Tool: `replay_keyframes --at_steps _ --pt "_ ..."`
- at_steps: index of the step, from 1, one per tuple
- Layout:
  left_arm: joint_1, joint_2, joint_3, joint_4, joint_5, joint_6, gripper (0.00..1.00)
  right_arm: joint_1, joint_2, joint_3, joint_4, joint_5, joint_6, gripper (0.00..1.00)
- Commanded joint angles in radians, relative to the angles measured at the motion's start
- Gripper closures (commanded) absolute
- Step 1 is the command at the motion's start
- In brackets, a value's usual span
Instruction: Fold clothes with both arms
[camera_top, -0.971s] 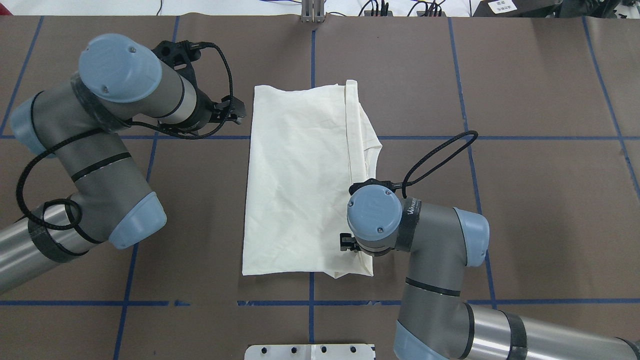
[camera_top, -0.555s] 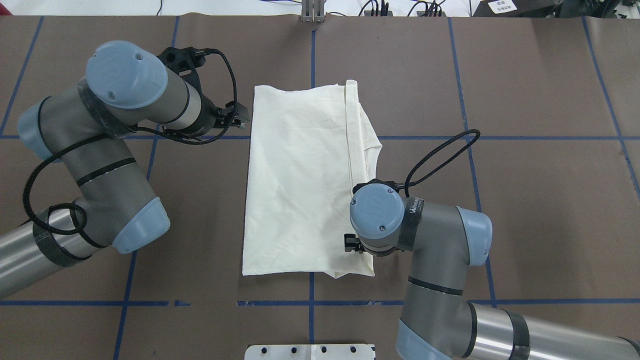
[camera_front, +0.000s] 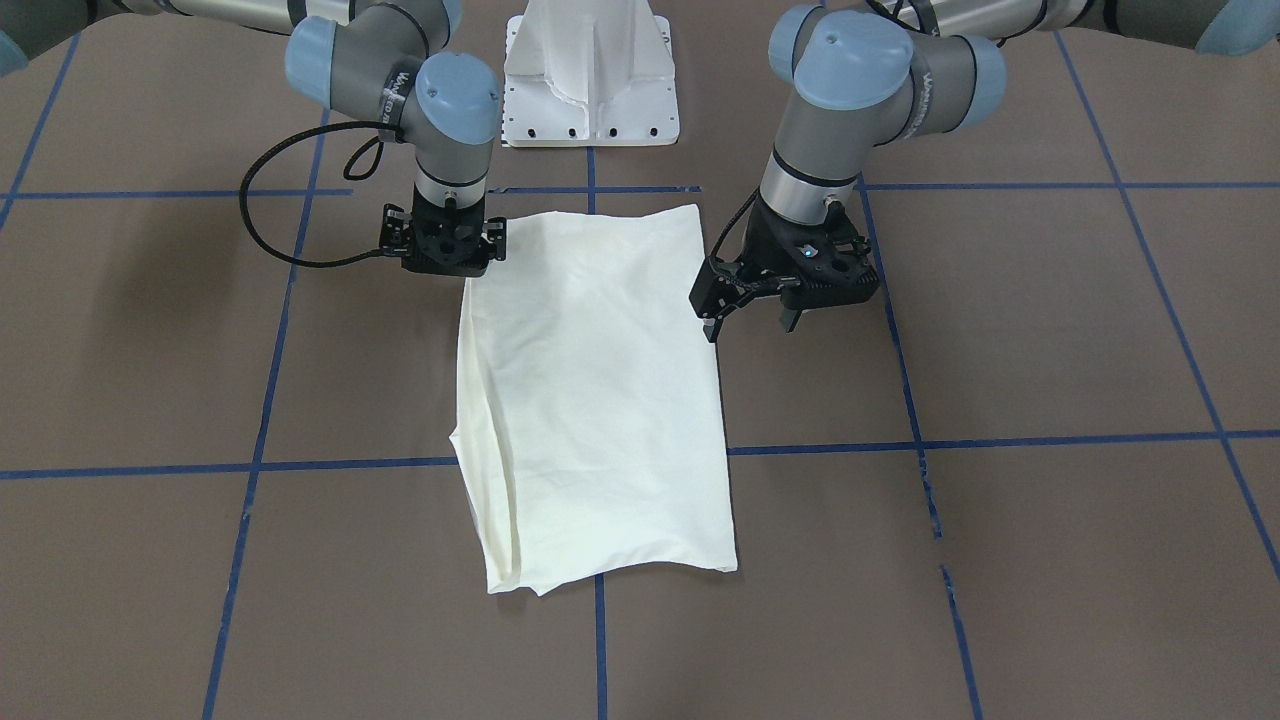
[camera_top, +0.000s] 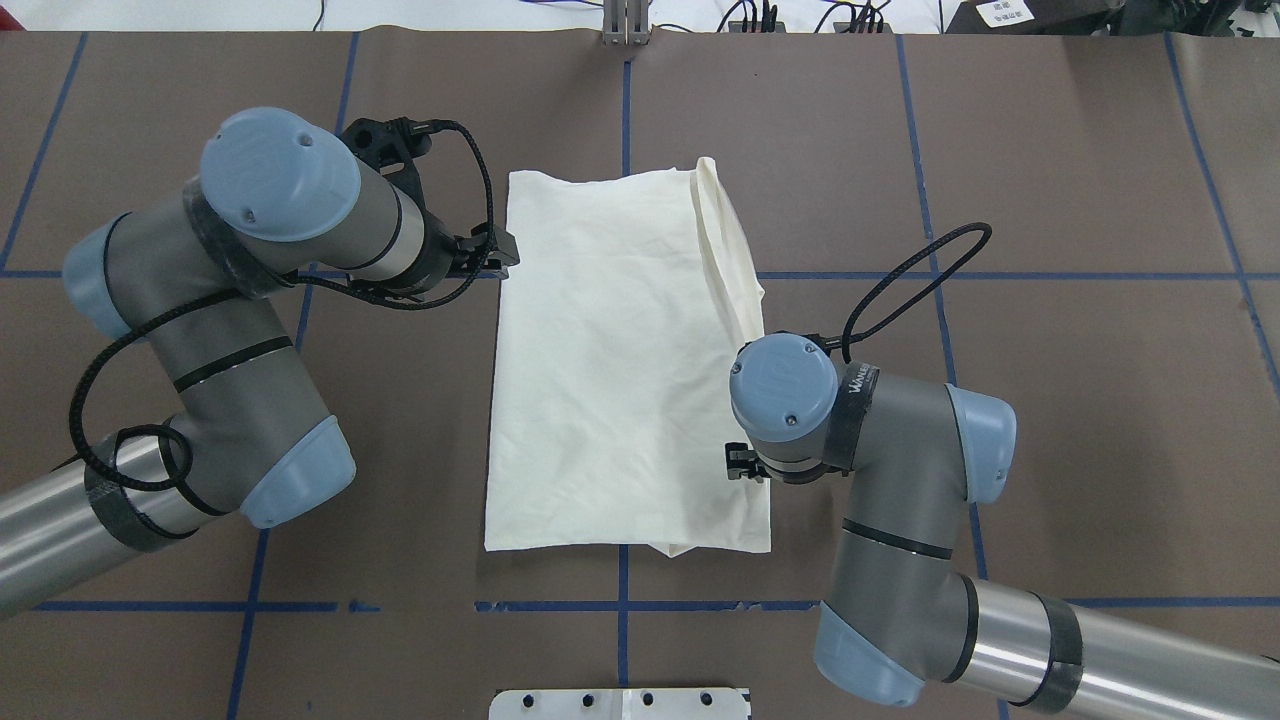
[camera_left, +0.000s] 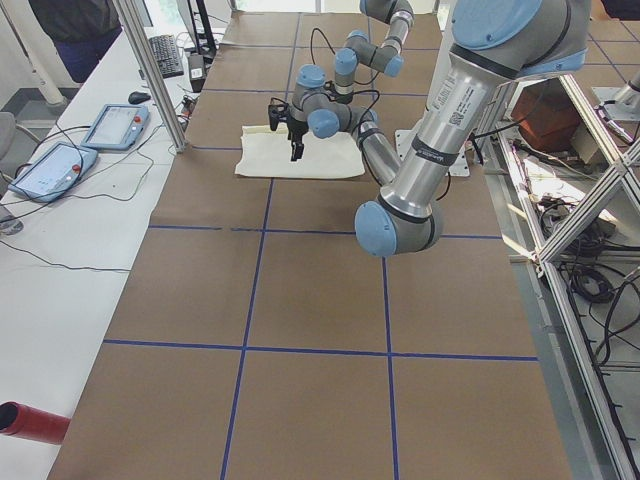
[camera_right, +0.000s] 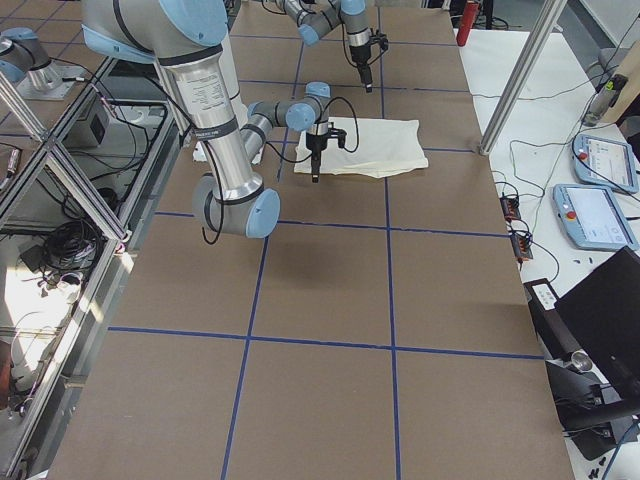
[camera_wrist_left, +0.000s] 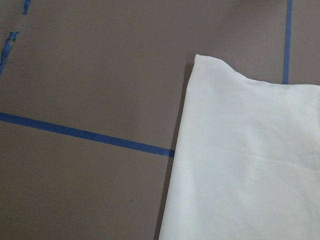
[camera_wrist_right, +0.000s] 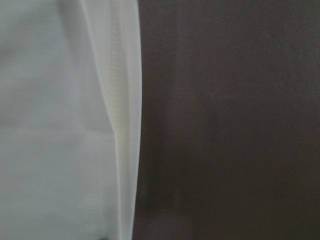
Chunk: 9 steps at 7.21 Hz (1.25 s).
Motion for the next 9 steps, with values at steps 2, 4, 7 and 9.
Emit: replay_keyframes --at_steps 2,4,7,9 --pt "0.007 -0.001 -0.002 0.001 0.0 -0.007 0.0 0.021 -0.008 0.061 0.005 -0.001 -0.02 0.0" --pt "0.101 0.012 -0.015 -0.048 0.0 -0.172 0.0 0.032 -0.007 0.13 0.082 -0.001 -0.007 0.0" --pt "0.255 0.099 -0.053 -0.139 0.021 -0.487 0.0 0.043 -0.019 0.187 0.113 0.047 0.003 0.0" --pt "0.357 0.119 -0.114 -0.023 0.058 -0.634 0.0 0.041 -0.02 0.197 0.113 0.047 0.082 0.0"
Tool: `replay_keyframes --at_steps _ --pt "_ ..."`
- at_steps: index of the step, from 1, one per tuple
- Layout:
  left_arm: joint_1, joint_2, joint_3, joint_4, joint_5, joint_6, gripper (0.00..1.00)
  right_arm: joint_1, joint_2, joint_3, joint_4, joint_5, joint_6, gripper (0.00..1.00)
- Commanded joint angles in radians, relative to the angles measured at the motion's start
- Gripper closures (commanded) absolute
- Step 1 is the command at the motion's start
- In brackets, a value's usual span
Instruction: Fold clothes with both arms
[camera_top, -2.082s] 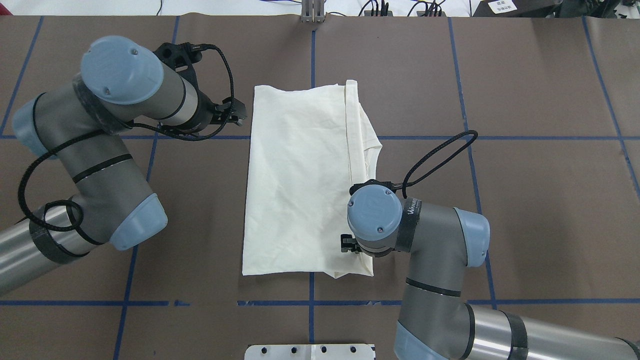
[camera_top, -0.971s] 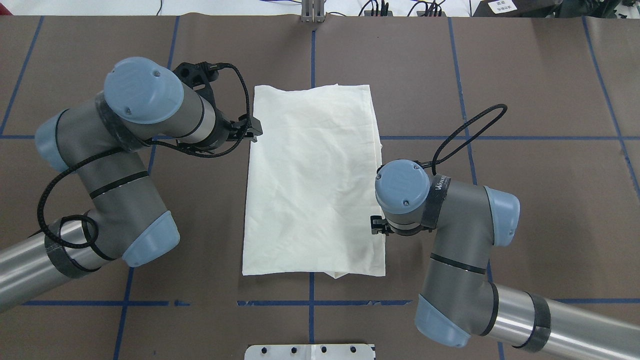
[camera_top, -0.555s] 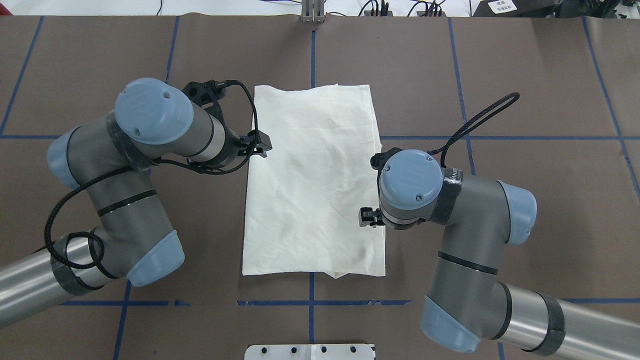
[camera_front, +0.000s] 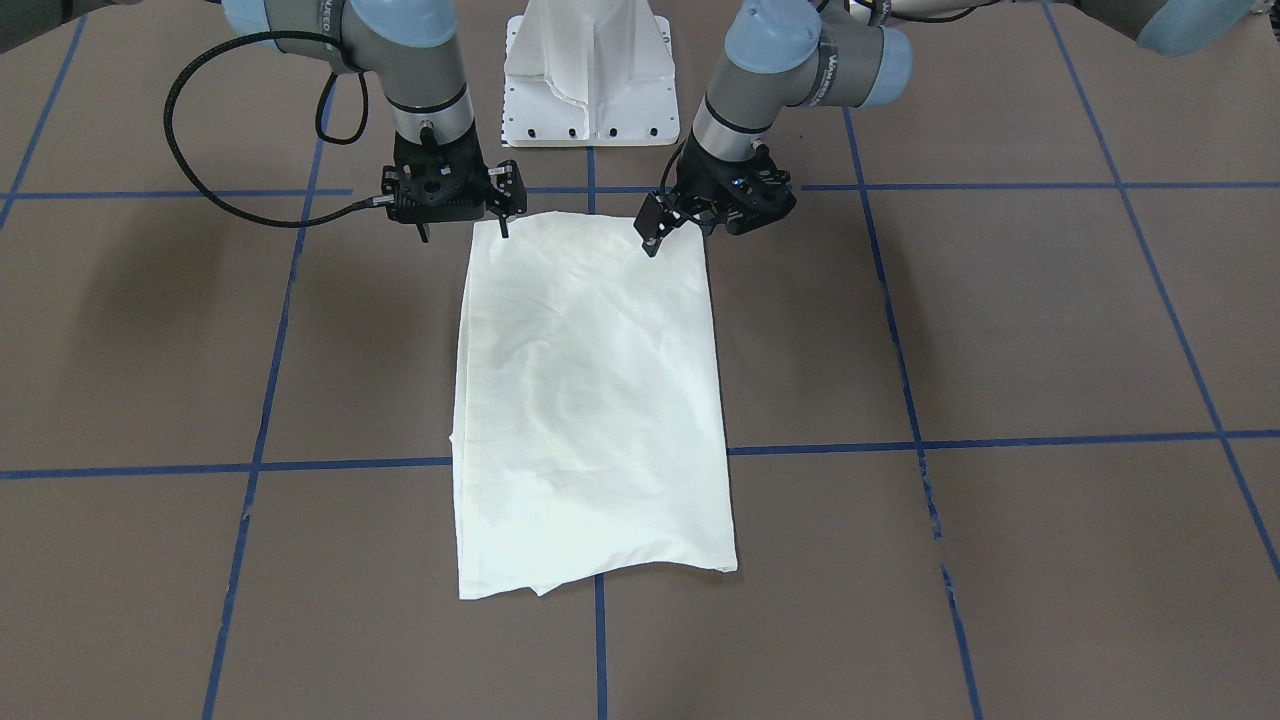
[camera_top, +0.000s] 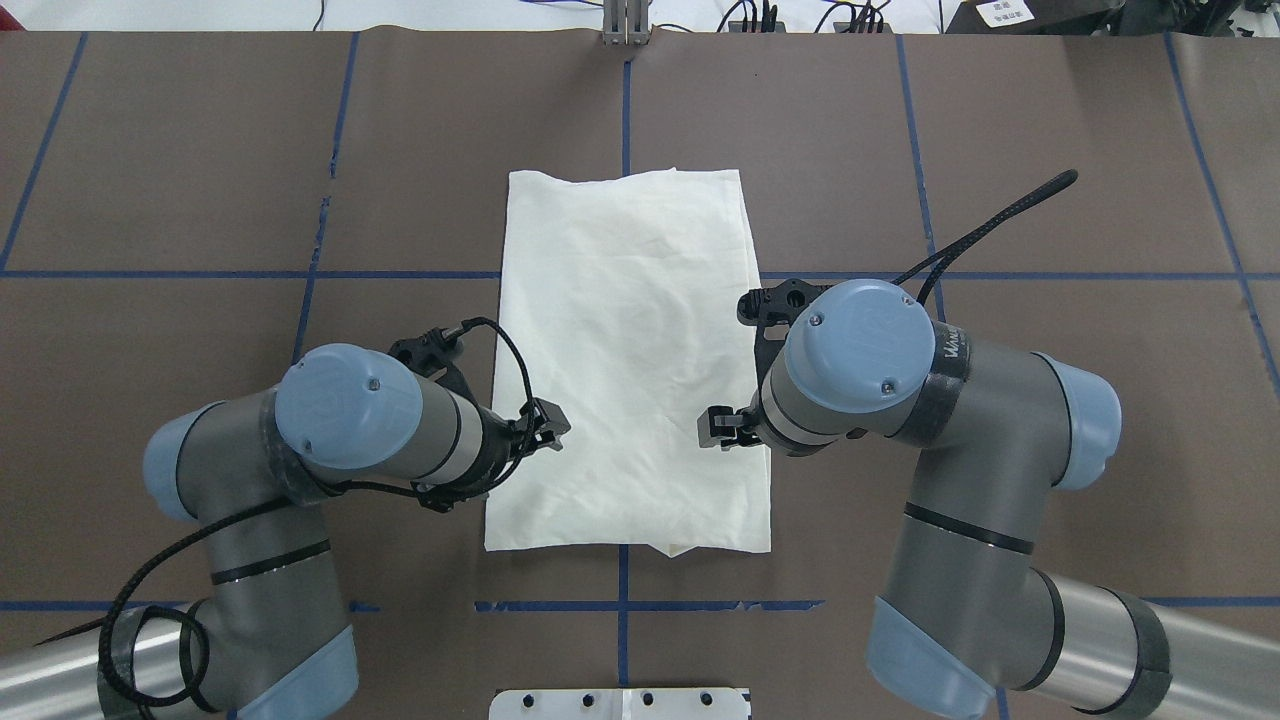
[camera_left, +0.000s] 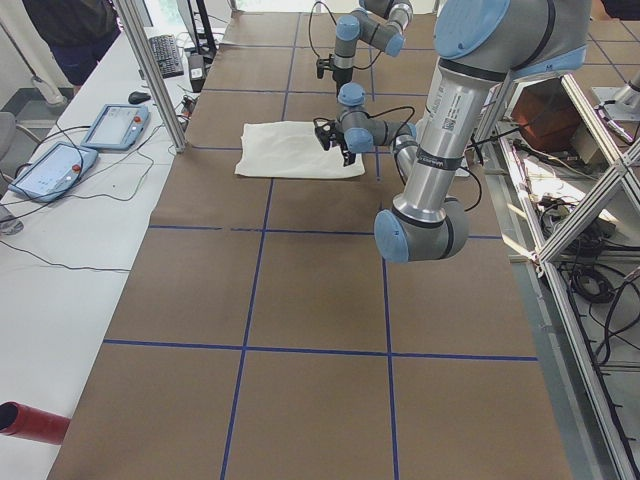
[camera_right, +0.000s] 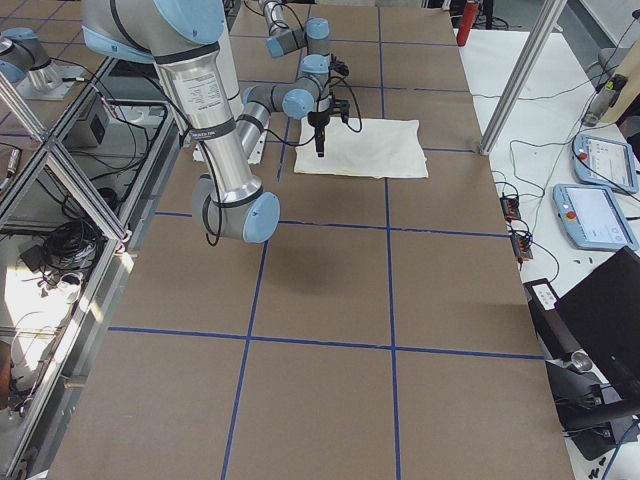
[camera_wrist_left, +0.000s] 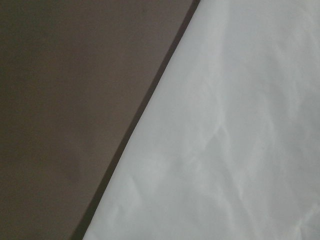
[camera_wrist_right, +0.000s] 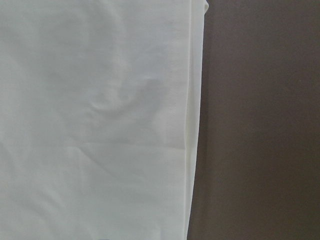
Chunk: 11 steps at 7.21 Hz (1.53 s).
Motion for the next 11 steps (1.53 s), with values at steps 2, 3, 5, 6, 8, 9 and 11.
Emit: replay_keyframes --at_steps 2,3,5,6,8,9,11 --pt "0.107 0.012 -0.063 0.143 0.046 -0.155 0.01 -0.005 0.002 0.016 0.001 0.003 0.086 0.0" --pt "0.108 0.012 -0.05 0.143 0.049 -0.152 0.02 -0.005 0.002 0.016 0.001 0.005 0.083 0.0" --pt "0.106 0.009 -0.01 0.142 0.09 -0.142 0.03 -0.005 0.007 0.016 0.001 0.006 0.084 0.0" --pt "0.104 0.008 -0.004 0.142 0.092 -0.144 0.06 -0.003 0.007 0.016 0.001 0.006 0.084 0.0" --pt "0.103 0.008 -0.004 0.143 0.107 -0.142 0.16 -0.002 0.007 0.021 0.001 0.006 0.084 0.0" --pt "0.103 0.006 -0.008 0.143 0.103 -0.142 0.24 -0.002 0.007 0.022 0.001 0.008 0.086 0.0" --pt "0.104 0.008 -0.005 0.143 0.103 -0.142 0.33 0.0 0.007 0.022 0.001 0.008 0.084 0.0"
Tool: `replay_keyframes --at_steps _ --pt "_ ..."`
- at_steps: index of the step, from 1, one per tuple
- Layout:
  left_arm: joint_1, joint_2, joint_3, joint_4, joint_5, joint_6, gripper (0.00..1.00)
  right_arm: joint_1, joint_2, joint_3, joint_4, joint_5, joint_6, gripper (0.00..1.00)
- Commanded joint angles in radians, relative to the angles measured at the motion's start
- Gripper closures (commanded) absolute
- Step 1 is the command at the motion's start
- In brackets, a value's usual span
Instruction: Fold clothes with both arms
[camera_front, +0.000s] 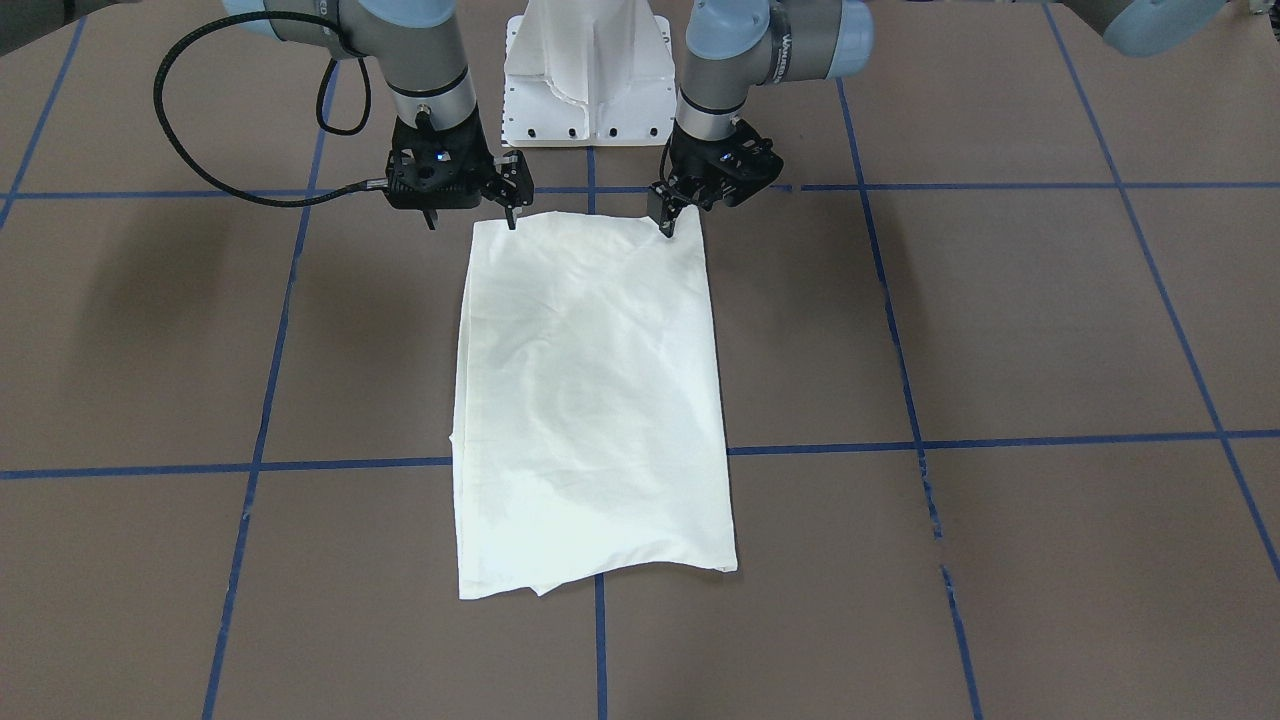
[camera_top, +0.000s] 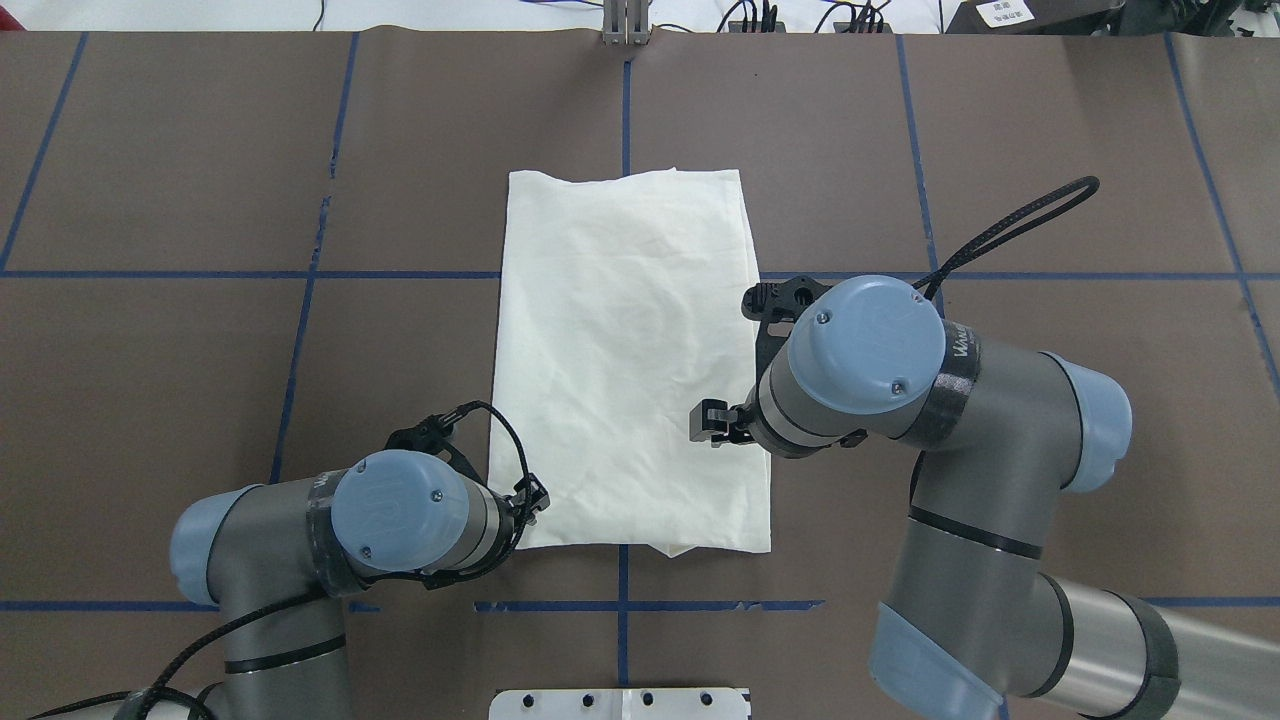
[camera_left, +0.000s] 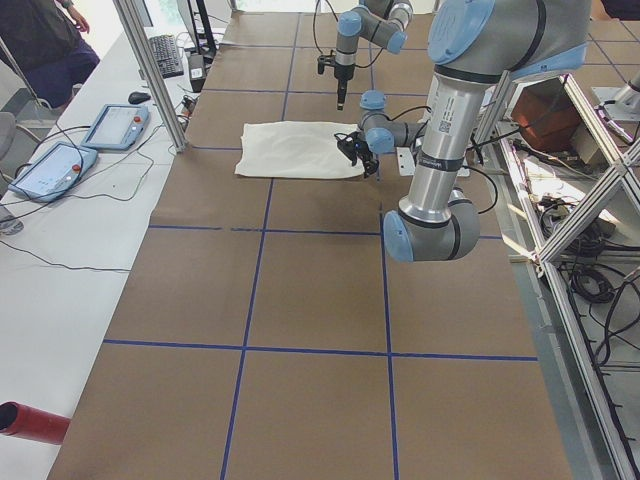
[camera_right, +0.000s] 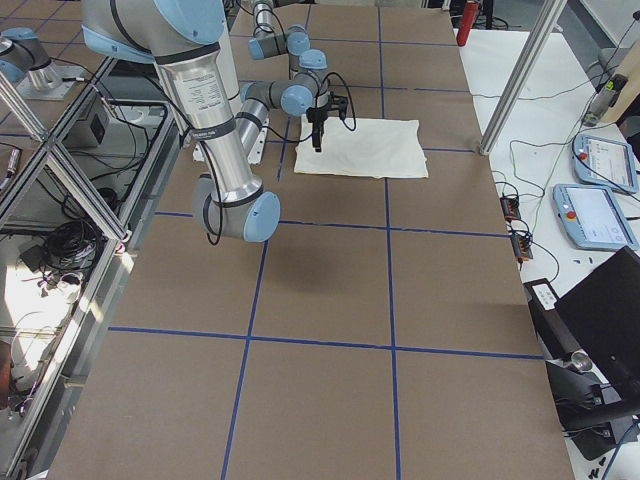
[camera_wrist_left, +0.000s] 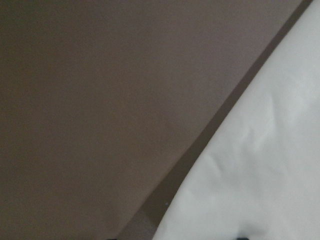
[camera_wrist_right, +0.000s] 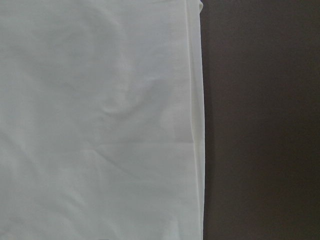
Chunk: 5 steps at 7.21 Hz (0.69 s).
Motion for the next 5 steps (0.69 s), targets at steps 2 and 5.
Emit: replay_keyframes --at_steps 2,5 --pt "0.002 -0.001 0.0 -0.001 0.0 0.003 0.41 0.002 0.0 0.002 0.0 0.0 0.0 0.0" --pt "0.002 -0.003 -0.004 -0.001 0.001 0.003 0.85 0.007 0.0 0.002 0.0 0.003 0.0 0.0"
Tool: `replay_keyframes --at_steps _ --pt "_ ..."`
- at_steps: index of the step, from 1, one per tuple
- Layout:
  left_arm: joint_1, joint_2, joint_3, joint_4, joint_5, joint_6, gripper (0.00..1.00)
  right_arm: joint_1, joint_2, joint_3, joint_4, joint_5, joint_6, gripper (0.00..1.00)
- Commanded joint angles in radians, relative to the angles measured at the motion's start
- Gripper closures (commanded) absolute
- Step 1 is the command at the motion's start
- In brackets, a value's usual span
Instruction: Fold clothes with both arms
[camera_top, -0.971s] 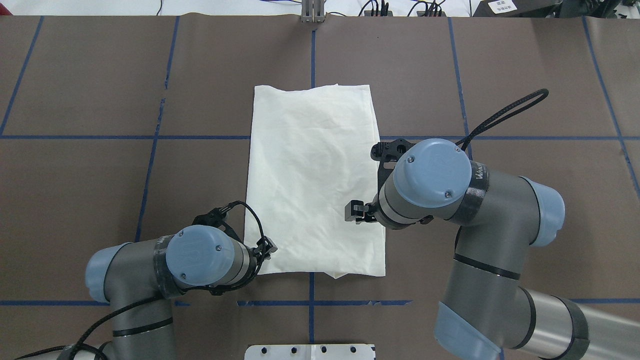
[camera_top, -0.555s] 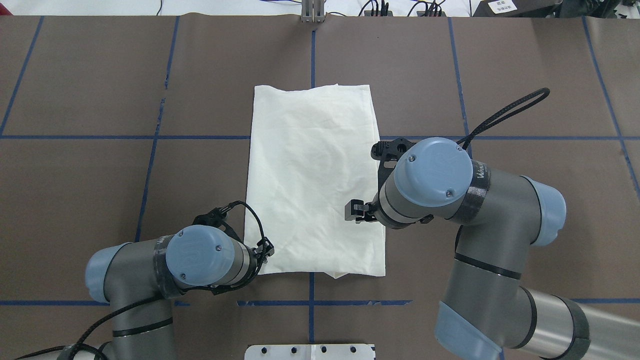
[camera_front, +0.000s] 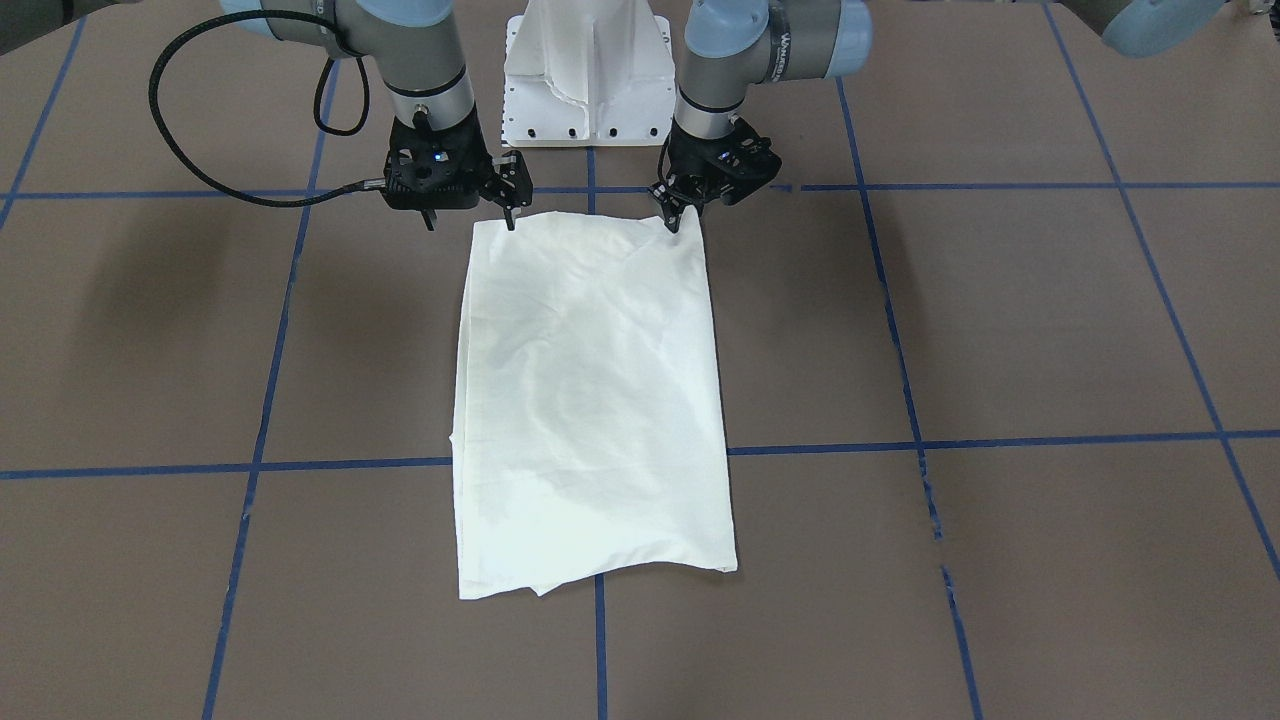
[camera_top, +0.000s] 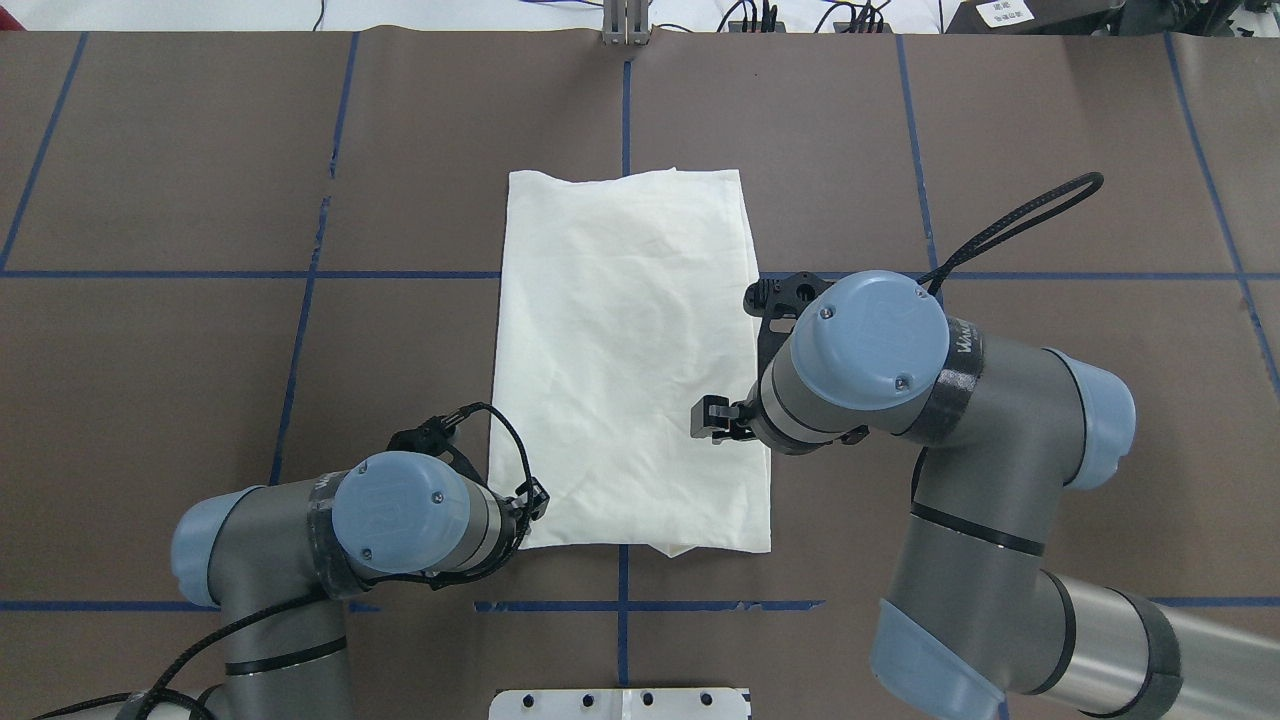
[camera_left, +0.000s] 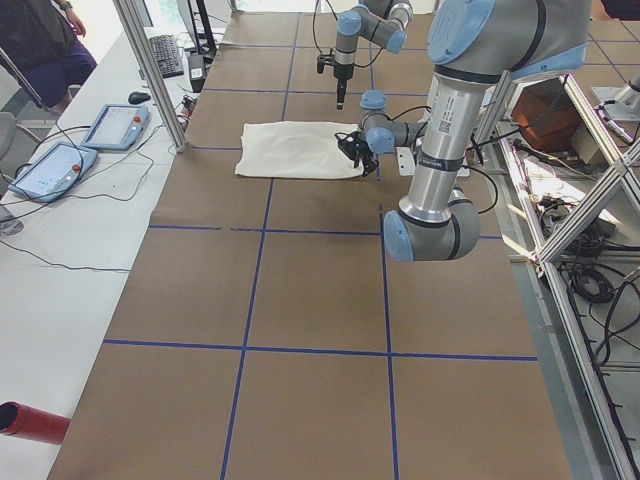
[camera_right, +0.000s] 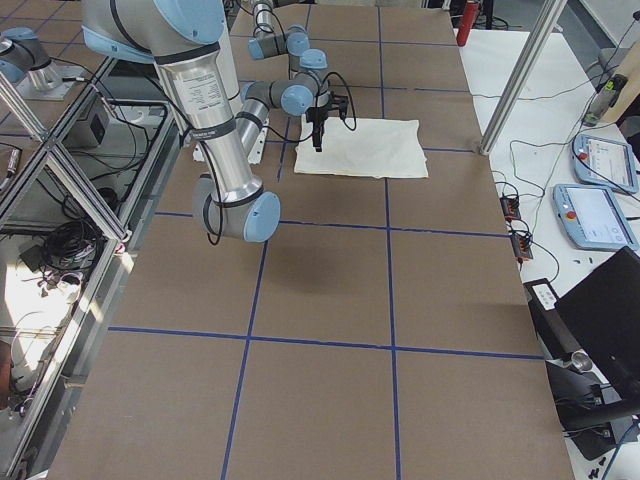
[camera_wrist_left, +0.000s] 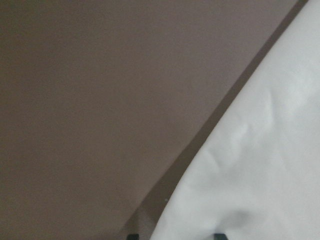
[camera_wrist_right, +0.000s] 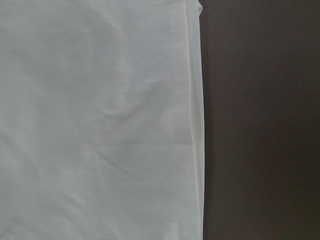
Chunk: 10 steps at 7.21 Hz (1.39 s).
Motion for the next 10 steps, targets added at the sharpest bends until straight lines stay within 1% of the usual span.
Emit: replay_keyframes --at_steps 1,4,5,6,8,9,10 --pt "0.0 0.001 -0.002 -0.001 0.005 0.002 1.0 0.003 0.0 0.0 0.0 0.0 0.002 0.0" --pt "-0.005 0.004 -0.014 0.003 0.004 0.073 1.0 0.001 -0.001 0.002 0.0 -0.002 0.011 0.0" --pt "-0.008 0.009 -0.032 0.003 0.004 0.107 1.0 -0.01 -0.003 0.008 0.0 -0.005 0.053 0.0" --pt "-0.003 0.007 -0.039 0.003 0.004 0.115 1.0 -0.042 0.006 0.009 0.003 -0.008 0.171 0.0" --pt "0.0 0.004 -0.039 0.002 0.001 0.117 1.0 -0.12 -0.004 -0.003 0.078 -0.037 0.355 0.0" --pt "0.0 0.004 -0.039 0.0 0.001 0.117 1.0 -0.158 0.0 -0.032 0.113 -0.095 0.414 0.0" --pt "0.0 0.0 -0.037 0.0 -0.001 0.117 1.0 -0.18 0.0 -0.066 0.144 -0.126 0.486 0.0"
